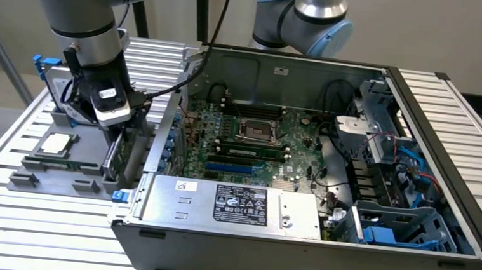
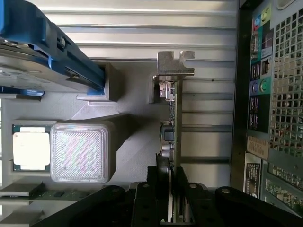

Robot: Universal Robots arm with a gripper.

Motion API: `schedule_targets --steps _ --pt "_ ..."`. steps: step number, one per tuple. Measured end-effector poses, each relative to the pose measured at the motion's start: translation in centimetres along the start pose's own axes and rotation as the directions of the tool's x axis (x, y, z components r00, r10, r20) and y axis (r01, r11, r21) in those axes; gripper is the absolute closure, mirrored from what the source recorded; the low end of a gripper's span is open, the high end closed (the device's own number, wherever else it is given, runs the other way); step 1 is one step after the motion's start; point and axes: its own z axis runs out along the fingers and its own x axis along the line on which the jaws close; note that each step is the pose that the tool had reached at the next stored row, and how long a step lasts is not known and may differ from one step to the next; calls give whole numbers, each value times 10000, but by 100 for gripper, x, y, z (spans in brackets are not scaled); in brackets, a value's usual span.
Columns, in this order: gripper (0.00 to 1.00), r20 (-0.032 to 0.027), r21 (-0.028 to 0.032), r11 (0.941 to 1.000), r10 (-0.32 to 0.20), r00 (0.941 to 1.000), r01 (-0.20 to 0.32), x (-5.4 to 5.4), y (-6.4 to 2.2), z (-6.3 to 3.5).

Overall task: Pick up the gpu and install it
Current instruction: 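Pick up the gpu and move the gpu toward the slot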

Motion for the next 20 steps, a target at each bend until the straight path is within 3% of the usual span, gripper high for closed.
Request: schedule_targets --steps 4,20 --pt "73 -3 0 10000 1 10000 -1 -1 4 -127" --pt "73 -6 -1 10000 1 10000 -1 -7 26 -854"
